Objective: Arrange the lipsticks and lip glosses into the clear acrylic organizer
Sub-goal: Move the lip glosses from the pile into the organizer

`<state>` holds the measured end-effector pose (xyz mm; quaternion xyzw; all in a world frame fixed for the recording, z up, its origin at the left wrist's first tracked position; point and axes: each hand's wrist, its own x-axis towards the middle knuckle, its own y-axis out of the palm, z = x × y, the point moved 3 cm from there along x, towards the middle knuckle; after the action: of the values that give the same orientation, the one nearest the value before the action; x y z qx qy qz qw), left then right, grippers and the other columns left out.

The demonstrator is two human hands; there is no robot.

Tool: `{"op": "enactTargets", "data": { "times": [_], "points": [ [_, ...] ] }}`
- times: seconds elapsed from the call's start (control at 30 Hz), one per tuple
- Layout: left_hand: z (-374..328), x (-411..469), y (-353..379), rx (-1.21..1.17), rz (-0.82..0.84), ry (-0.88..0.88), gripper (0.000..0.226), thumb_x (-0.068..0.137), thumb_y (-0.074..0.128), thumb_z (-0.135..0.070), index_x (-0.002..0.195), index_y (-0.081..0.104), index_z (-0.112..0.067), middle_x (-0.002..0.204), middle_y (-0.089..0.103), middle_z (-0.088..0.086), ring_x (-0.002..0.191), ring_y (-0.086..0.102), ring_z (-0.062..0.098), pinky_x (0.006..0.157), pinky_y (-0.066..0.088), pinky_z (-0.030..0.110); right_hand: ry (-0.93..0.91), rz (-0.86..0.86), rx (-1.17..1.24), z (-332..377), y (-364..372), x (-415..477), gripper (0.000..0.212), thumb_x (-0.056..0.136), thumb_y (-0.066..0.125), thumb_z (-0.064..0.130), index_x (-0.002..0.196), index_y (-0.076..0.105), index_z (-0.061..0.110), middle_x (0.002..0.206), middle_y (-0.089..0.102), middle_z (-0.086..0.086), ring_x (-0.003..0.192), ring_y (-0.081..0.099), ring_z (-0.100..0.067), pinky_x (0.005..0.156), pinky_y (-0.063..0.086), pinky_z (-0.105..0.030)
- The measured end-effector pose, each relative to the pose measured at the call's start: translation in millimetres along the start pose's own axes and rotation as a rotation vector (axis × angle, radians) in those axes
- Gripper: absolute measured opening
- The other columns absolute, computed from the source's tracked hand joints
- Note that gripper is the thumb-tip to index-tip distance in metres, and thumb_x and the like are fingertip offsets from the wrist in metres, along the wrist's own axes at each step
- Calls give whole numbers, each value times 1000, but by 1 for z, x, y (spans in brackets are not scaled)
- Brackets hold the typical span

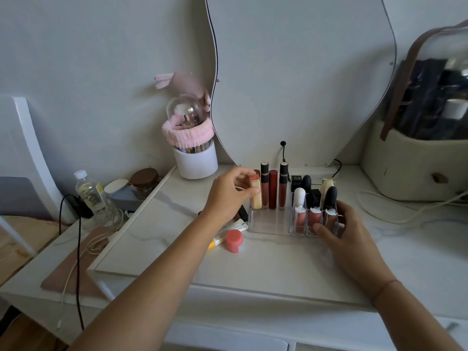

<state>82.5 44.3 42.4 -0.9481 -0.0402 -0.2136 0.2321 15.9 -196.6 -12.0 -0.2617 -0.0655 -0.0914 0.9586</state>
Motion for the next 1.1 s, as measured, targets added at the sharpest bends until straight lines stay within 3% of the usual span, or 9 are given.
{"op": "enactTargets", "data": {
  "times": [0.07, 0.23, 0.37, 0.53, 0.67, 0.87, 1.1],
  "points": [
    [4, -1, 1, 42, -14, -26, 29, 71, 76, -8, 97, 67, -19, 89, 67, -5, 77, 63, 8, 69, 47, 9, 2, 2, -1, 1, 0, 0, 63, 83, 69, 30, 138, 37, 27, 131, 56, -2, 116, 57, -19, 100, 46, -43],
    [8, -2, 2, 71, -14, -50, 29, 71, 77, -6, 97, 68, -14, 85, 63, -4, 77, 63, 14, 73, 51, 19, 2, -2, -3, 2, 0, 0, 63, 82, 69, 30, 137, 38, 28, 131, 54, -1, 116, 56, -18, 100, 46, -43],
    [10, -2, 3, 65, -5, -59, 31, 69, 78, -8, 97, 68, -16, 83, 63, -6, 75, 61, 10, 71, 50, 16, 3, -3, -10, 1, 0, 1, 64, 82, 69, 30, 138, 37, 28, 132, 54, -1, 116, 56, -18, 100, 45, -43],
    [9, -4, 9, 47, -11, -89, 37, 62, 83, -22, 94, 64, -23, 86, 65, -2, 73, 56, 8, 67, 47, 14, 2, 8, -15, 2, 0, 0, 66, 83, 68, 29, 140, 35, 24, 133, 53, -2, 117, 55, -19, 100, 46, -43],
    [8, -6, 14, 72, -143, -104, 33, 63, 82, -34, 86, 62, -23, 79, 64, -5, 69, 56, 6, 66, 46, 19, 6, 7, -16, 3, 0, 0, 66, 83, 68, 28, 140, 36, 23, 134, 53, -3, 117, 55, -20, 100, 46, -43],
    [8, -7, 18, 77, -178, -101, 16, 70, 77, -27, 80, 66, -19, 79, 66, -3, 71, 58, 10, 68, 48, 23, 7, 13, -15, 2, 0, 1, 66, 83, 68, 29, 140, 36, 23, 134, 54, -2, 118, 56, -20, 100, 46, -44],
    [12, -4, 11, 55, -114, -103, 14, 72, 76, -20, 84, 69, -17, 79, 68, 0, 69, 58, 8, 64, 44, 12, 12, 0, -9, -1, 1, 2, 66, 82, 70, 29, 139, 37, 26, 131, 56, -1, 115, 57, -18, 97, 46, -39]
  ]
}}
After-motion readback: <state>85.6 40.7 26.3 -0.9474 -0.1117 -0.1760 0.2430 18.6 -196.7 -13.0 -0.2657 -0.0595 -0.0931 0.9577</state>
